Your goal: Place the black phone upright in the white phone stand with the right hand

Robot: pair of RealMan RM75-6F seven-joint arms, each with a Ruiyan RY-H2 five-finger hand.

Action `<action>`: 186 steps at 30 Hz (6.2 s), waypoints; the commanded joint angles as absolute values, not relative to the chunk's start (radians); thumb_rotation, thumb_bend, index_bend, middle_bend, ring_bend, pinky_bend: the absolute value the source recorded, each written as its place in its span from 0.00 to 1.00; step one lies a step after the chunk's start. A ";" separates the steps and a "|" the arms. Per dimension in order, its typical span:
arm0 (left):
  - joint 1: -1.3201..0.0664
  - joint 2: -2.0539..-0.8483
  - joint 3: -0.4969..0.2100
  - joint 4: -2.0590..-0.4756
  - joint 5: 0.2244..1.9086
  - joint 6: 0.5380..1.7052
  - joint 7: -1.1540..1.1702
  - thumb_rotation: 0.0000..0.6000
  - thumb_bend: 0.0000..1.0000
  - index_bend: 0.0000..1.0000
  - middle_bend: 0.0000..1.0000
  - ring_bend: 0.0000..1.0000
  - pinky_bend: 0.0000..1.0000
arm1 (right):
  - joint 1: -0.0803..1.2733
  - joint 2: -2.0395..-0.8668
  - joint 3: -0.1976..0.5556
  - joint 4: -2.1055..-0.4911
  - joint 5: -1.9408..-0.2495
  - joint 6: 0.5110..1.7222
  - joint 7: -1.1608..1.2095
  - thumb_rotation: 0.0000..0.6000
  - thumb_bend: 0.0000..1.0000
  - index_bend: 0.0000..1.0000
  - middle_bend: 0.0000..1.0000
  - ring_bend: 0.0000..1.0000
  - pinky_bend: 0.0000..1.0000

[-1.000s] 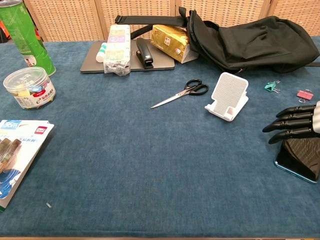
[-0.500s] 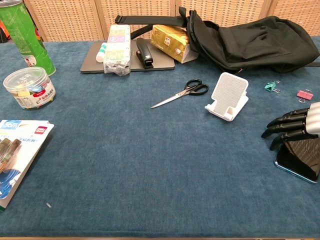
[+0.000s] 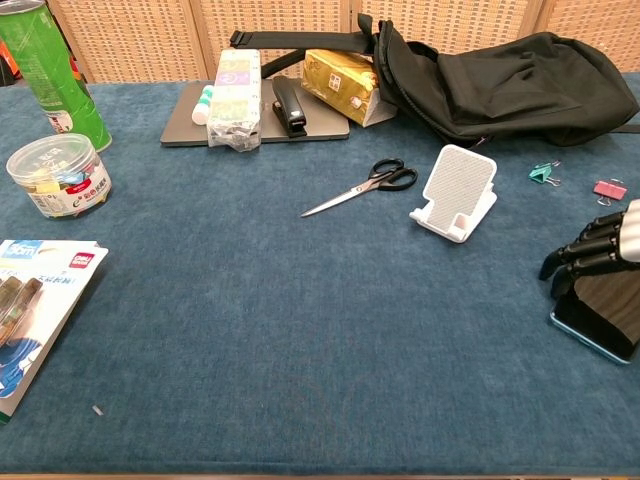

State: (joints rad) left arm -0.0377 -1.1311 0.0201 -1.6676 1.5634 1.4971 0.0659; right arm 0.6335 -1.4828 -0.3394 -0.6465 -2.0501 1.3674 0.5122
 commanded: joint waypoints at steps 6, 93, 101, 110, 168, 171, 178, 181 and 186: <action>-0.039 -1.133 0.024 -1.669 1.567 1.495 0.070 1.00 0.00 0.00 0.00 0.00 0.00 | 0.603 -1.486 -0.326 -0.596 -2.021 1.449 0.544 1.00 0.52 0.60 0.50 0.42 0.43; 0.004 -1.031 0.049 -1.668 1.669 1.614 -0.156 1.00 0.00 0.00 0.00 0.00 0.00 | 0.971 -1.477 -0.023 -1.652 -1.075 1.077 -1.698 1.00 0.54 0.60 0.47 0.43 0.43; 0.002 -1.032 0.046 -1.669 1.660 1.606 -0.155 1.00 0.00 0.00 0.00 0.00 0.00 | 0.963 -1.539 -0.043 -1.620 -1.014 1.132 -1.785 1.00 0.52 0.60 0.44 0.43 0.43; 0.001 -1.031 0.045 -1.670 1.659 1.604 -0.157 1.00 0.00 0.00 0.00 0.00 0.00 | 0.962 -1.575 -0.063 -1.596 -0.999 1.144 -1.792 1.00 0.52 0.60 0.38 0.43 0.43; 0.000 -1.028 0.046 -1.670 1.658 1.597 -0.163 1.00 0.00 0.00 0.00 0.00 0.00 | 0.919 -1.587 -0.121 -1.662 -1.045 1.300 -1.839 1.00 0.15 0.00 0.00 0.00 0.05; 0.000 -1.028 0.047 -1.670 1.660 1.598 -0.164 1.00 0.00 0.00 0.00 0.00 0.00 | 0.912 -1.549 -0.122 -1.703 -1.086 1.322 -1.812 1.00 0.03 0.00 0.00 0.00 0.03; 0.004 -1.028 0.052 -1.667 1.672 1.606 -0.165 1.00 0.00 0.00 0.00 0.00 0.00 | 0.917 -1.323 -0.155 -1.695 -1.393 1.297 -1.368 1.00 0.00 0.00 0.00 0.00 0.00; 0.004 -1.029 0.054 -1.668 1.677 1.607 -0.162 1.00 0.00 0.00 0.00 0.00 0.00 | 0.913 -1.265 -0.162 -1.601 -1.536 1.326 -1.117 1.00 0.00 0.00 0.00 0.00 0.00; 0.008 -1.030 0.057 -1.669 1.686 1.615 -0.161 1.00 0.00 0.00 0.00 0.00 0.00 | 0.865 -1.205 -0.155 -1.405 -1.663 1.445 -0.725 1.00 0.00 0.00 0.00 0.00 0.00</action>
